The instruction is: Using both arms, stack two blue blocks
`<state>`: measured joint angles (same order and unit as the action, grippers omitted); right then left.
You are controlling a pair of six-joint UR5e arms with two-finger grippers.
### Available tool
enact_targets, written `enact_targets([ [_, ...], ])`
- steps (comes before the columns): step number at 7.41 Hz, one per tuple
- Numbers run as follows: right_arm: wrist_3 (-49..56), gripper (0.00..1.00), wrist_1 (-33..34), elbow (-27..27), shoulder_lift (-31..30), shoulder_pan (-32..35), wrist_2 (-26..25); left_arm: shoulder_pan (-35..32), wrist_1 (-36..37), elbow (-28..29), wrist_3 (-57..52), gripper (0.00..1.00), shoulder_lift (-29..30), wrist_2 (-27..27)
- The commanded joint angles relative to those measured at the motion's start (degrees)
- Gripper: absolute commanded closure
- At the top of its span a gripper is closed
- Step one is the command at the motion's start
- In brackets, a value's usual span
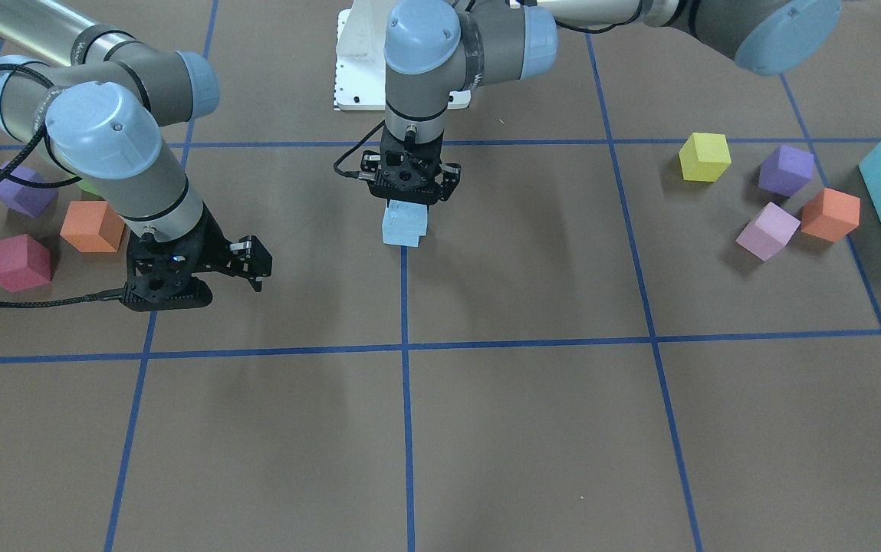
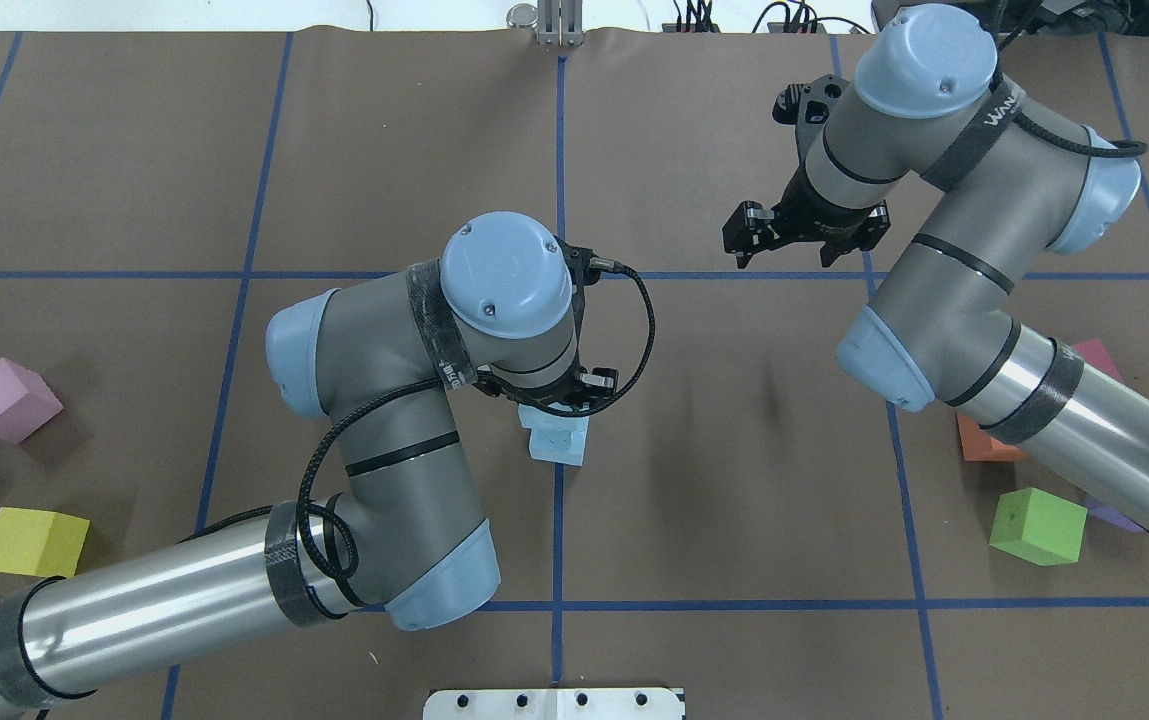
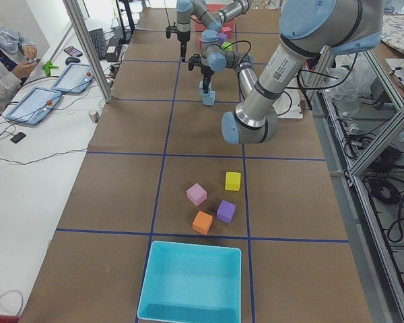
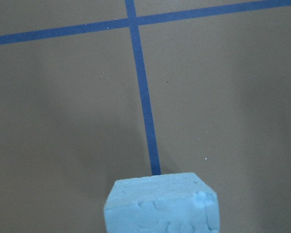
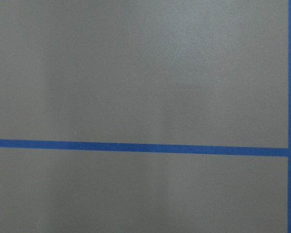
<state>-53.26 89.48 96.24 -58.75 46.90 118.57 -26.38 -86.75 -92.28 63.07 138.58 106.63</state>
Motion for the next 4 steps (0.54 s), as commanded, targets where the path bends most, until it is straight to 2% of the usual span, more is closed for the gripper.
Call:
enact_targets([
  [1, 0.0, 0.0, 0.0, 0.0, 0.0, -0.1, 0.0, 0.6, 0.0, -0.1, 0.0, 0.34, -0.2, 0.0],
  [2, 0.0, 0.0, 0.0, 0.0, 0.0, -0.1, 0.0, 0.8, 0.0, -0.1, 0.0, 0.26, -0.2, 0.0],
  [3, 0.0, 0.0, 0.0, 0.0, 0.0, -0.1, -0.1, 0.8, -0.1, -0.1, -0.1, 0.14, -0.2, 0.0],
  [4, 0.0, 0.0, 0.0, 0.0, 0.0, -0.1, -0.1, 0.8, -0.1, -0.3, -0.1, 0.09, -0.1, 0.0],
])
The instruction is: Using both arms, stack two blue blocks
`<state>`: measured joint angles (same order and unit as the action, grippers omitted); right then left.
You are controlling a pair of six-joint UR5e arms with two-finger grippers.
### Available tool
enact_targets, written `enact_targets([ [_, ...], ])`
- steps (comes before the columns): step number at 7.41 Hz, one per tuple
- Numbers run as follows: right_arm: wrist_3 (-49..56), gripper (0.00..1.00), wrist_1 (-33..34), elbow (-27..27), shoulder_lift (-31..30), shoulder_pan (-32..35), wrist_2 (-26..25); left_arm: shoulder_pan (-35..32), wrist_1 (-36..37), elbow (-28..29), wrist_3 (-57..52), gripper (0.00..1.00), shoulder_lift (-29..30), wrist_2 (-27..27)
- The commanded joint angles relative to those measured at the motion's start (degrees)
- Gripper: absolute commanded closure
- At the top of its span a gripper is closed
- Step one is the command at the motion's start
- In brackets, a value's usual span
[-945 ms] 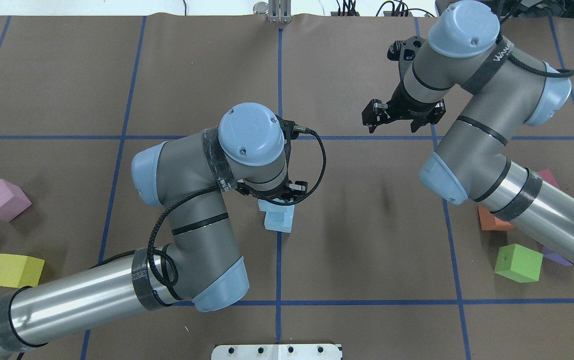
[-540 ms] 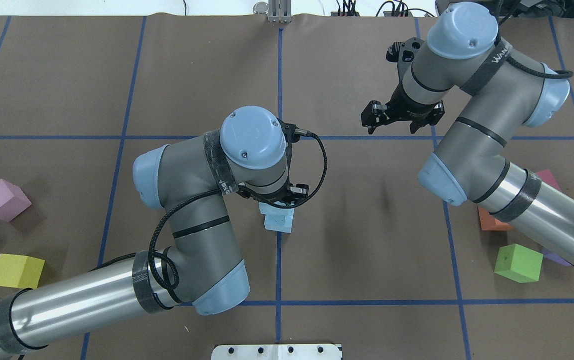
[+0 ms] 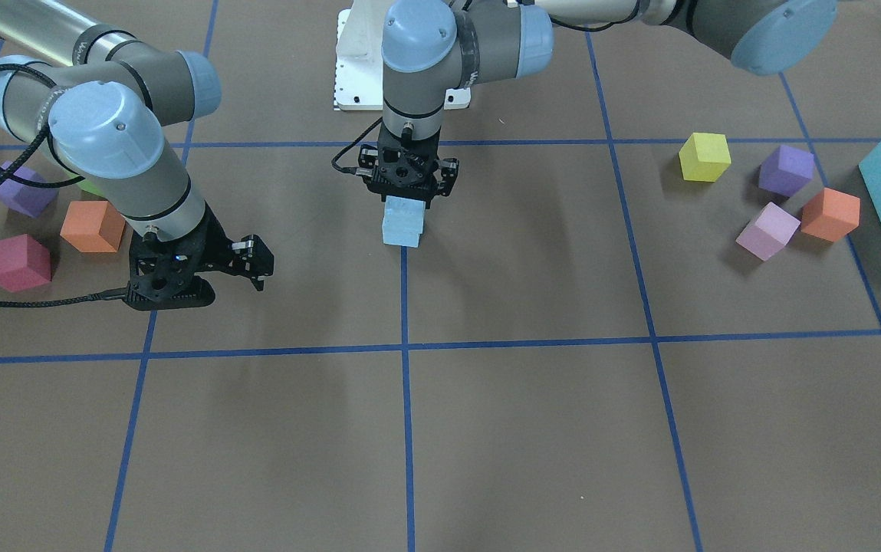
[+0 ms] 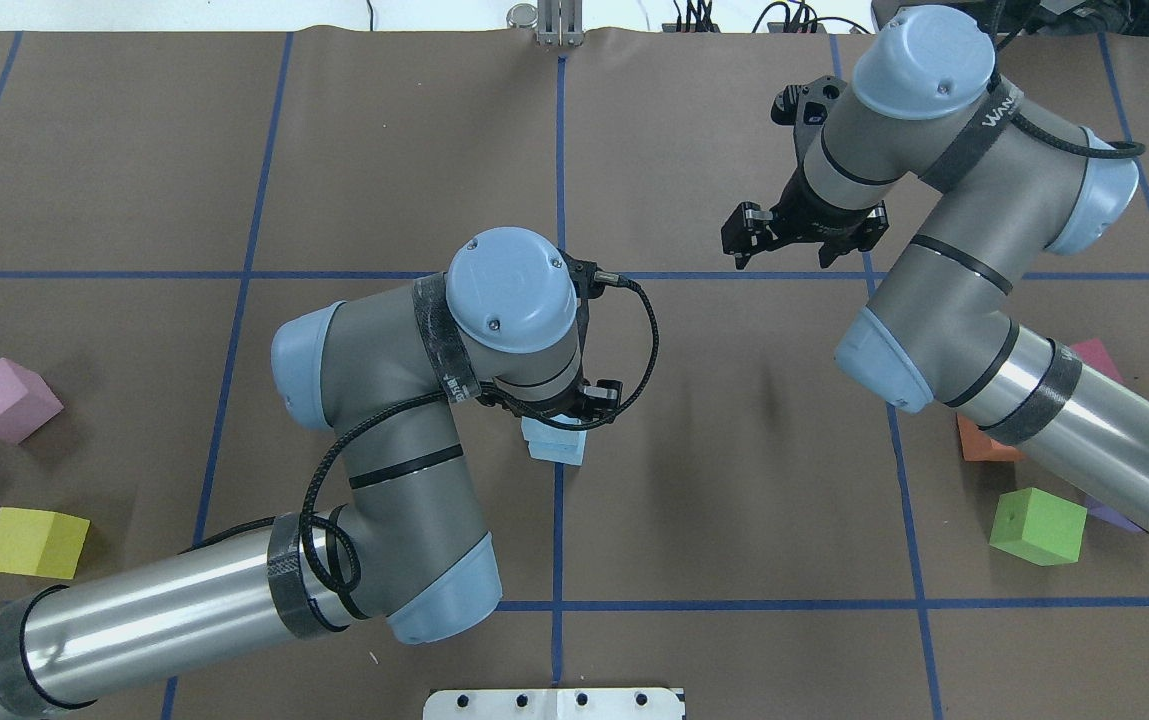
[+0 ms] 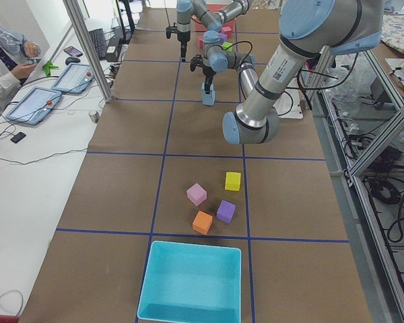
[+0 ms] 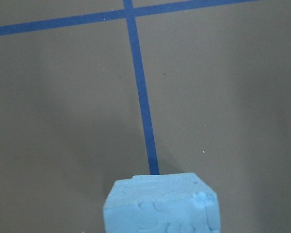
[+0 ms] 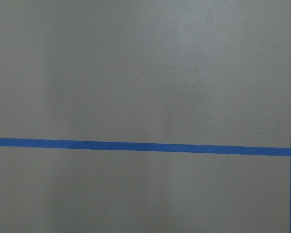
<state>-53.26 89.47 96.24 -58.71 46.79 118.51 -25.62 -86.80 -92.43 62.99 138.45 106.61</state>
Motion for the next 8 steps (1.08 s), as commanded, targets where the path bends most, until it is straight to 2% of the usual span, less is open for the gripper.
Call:
enact_targets([
  [1, 0.0, 0.0, 0.0, -0.1, 0.0, 0.0, 0.1, 0.0, -0.1, -0.4, -0.1, 0.07, 0.1, 0.1],
  [5, 0.0, 0.0, 0.0, 0.0, 0.0, -0.2, 0.1, -2.1, -0.1, -3.2, -1.0, 0.03, -0.1, 0.7],
  [7, 0.1, 0.0, -1.2, 0.1, -0.2, 0.2, 0.1, -10.0, 0.1, -5.3, -5.6, 0.03, -1.4, 8.9],
  [8, 2.2, 0.0, -1.3, 0.4, -1.0, 1.6, -0.1, -13.8, 0.2, -6.7, -8.2, 0.03, -3.4, 10.7],
])
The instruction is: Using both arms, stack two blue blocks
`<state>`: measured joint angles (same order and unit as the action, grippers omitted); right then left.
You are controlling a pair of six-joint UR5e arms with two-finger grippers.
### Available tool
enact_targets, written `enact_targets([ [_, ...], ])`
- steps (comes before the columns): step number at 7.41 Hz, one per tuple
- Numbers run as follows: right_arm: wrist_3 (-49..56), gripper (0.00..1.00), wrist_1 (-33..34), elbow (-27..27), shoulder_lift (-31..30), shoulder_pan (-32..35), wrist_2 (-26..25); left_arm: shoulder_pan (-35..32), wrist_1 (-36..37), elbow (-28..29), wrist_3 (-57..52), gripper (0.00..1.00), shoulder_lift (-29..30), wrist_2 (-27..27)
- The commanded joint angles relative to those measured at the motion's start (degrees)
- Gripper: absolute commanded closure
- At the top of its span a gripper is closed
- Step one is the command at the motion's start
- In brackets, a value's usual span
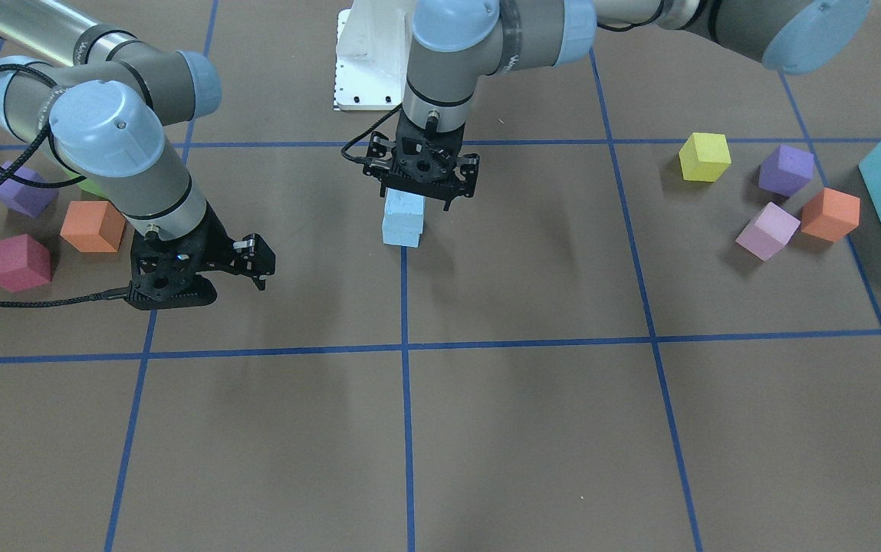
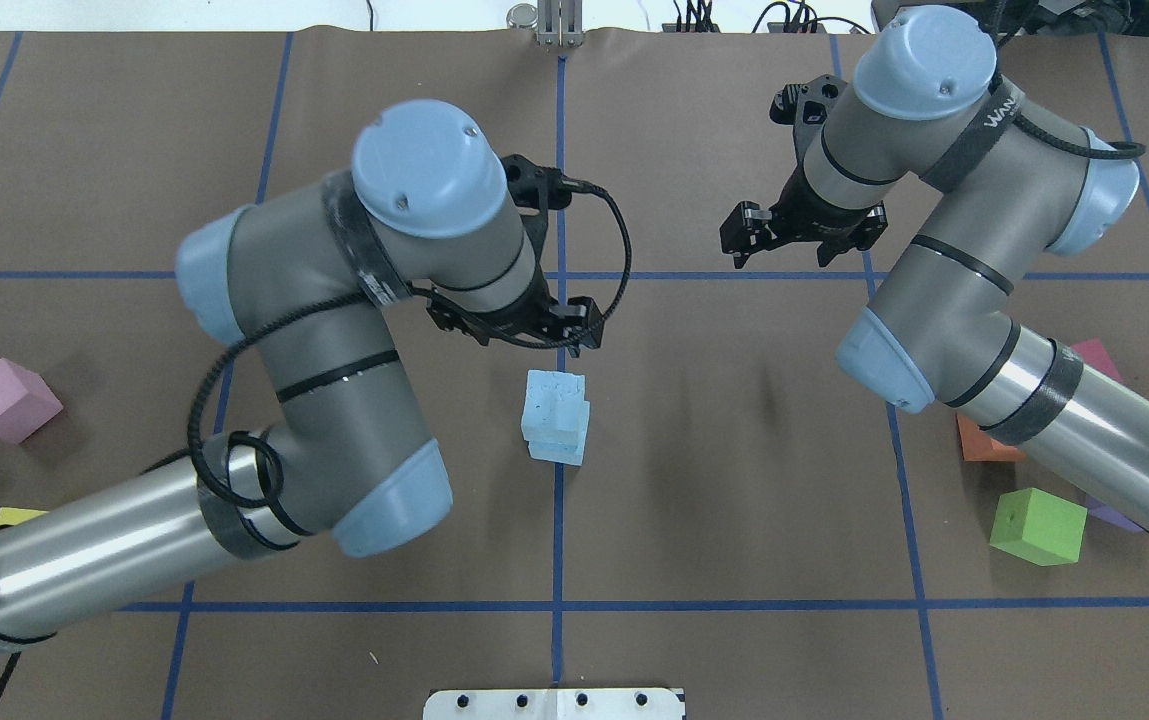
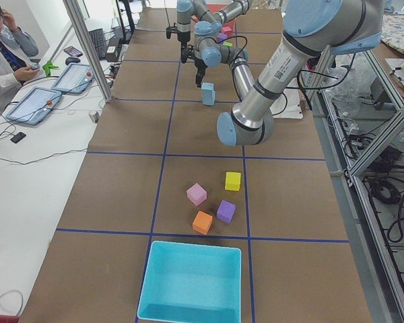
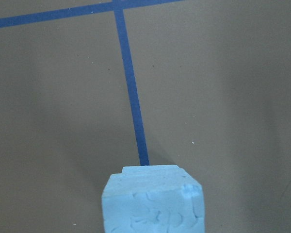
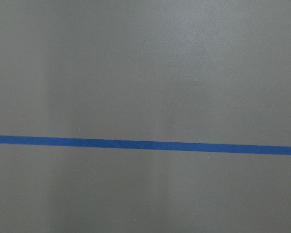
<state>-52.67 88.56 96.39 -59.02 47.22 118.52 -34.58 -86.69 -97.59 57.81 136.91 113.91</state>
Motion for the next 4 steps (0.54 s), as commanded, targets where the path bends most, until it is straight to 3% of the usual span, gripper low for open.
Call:
enact_targets([
  [1, 7.0, 0.0, -0.6, 0.8, -2.7, 3.6, -0.5, -9.2, 0.4, -3.0, -6.9, 0.02, -4.2, 5.2],
  [3, 11.8, 0.0, -10.9, 1.0, -11.4, 10.7, 1.5, -22.6, 0.5, -5.3, -21.3, 0.02, -12.3, 17.3],
  [4, 11.8, 0.0, -17.7, 0.8, -16.3, 14.8, 4.6, -28.0, 0.6, -6.5, -30.5, 0.02, -16.3, 18.9],
])
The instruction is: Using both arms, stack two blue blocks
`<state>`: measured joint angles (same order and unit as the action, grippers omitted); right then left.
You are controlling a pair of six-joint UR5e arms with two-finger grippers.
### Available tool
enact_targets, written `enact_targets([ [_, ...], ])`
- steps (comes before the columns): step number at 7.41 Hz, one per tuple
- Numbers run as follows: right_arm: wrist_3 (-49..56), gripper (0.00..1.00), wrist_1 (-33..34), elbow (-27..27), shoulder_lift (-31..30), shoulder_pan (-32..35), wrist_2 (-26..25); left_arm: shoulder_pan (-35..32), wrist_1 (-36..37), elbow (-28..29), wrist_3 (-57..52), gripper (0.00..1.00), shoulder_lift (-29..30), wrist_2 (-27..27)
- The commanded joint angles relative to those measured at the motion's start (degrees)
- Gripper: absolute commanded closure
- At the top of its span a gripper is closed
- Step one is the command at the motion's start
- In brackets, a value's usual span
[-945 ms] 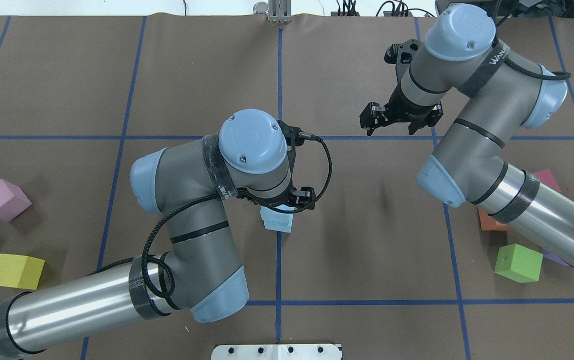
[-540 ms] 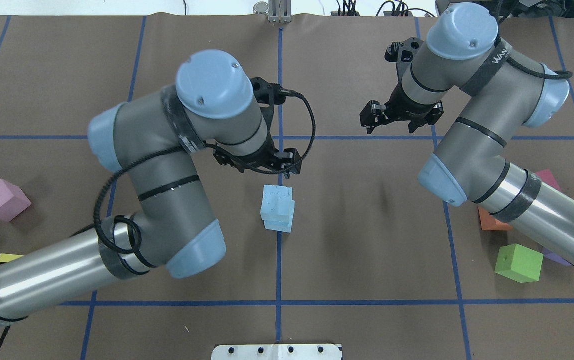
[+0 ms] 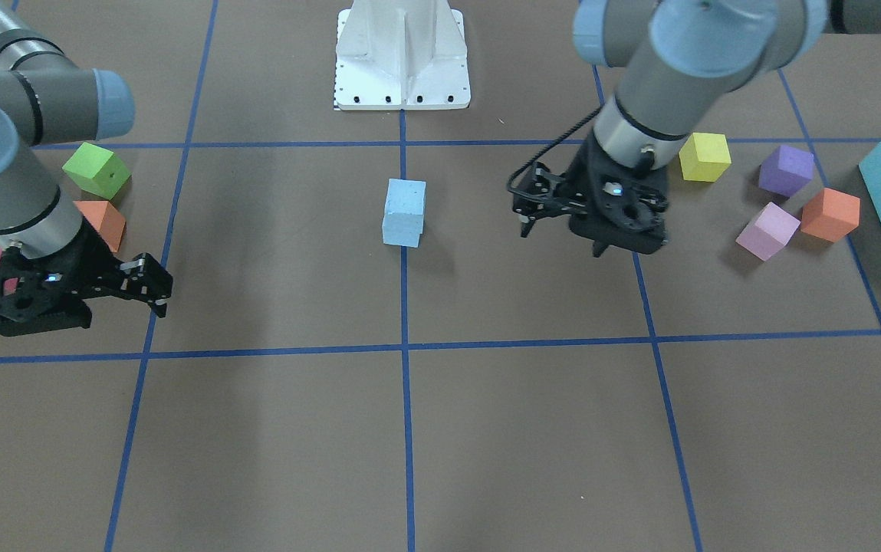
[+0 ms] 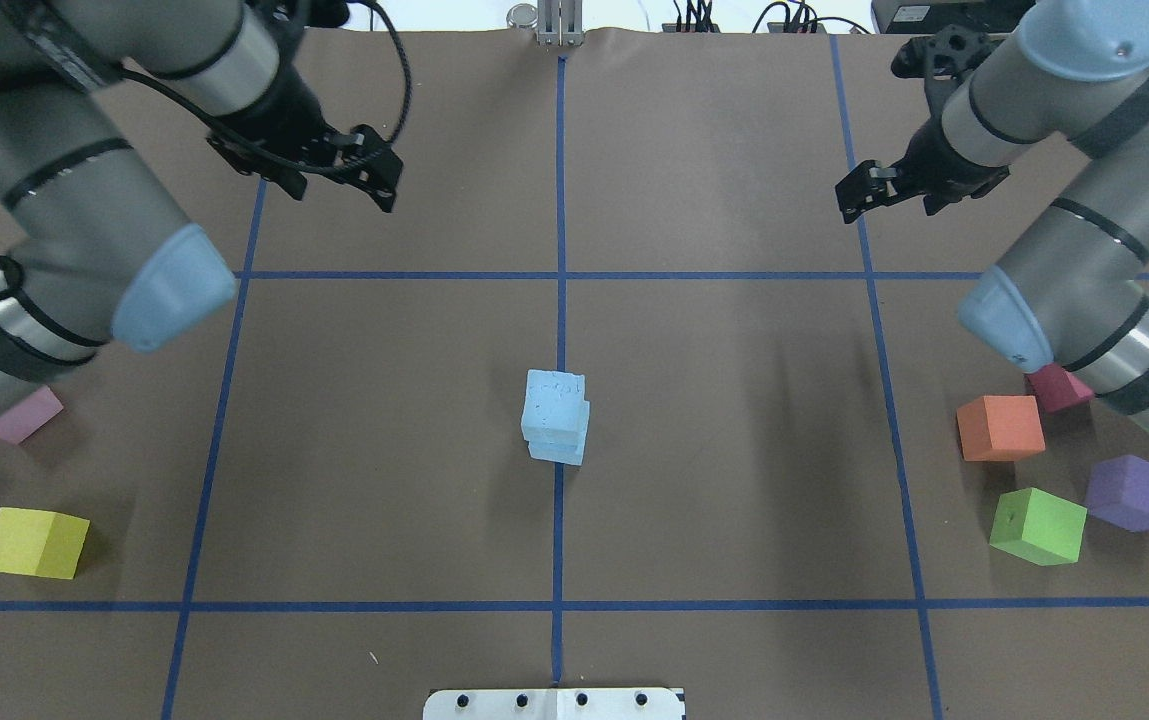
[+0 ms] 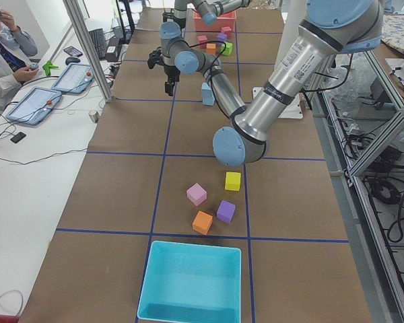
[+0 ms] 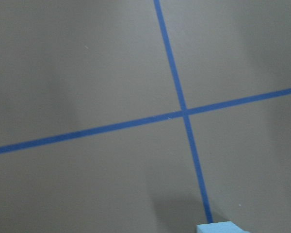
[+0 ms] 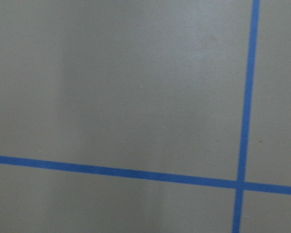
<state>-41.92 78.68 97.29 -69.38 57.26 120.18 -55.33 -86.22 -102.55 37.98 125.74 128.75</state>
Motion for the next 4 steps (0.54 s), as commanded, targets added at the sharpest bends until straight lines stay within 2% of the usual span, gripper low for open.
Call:
enact_targets([
  [1, 1.2, 0.0, -8.1, -0.4, -6.6, 9.0, 7.9, -12.3, 2.5, -2.2, -20.7, 0.02, -8.8, 4.8],
  [3, 2.8, 0.0, -8.1, -0.1, -11.0, 15.0, 9.0, -24.1, 11.5, -2.1, -41.5, 0.01, -13.6, 7.0],
  [4, 9.4, 0.0, -7.9, -0.1, -14.5, 17.7, 10.6, -29.3, 12.4, -0.8, -49.3, 0.01, -17.2, 7.1],
])
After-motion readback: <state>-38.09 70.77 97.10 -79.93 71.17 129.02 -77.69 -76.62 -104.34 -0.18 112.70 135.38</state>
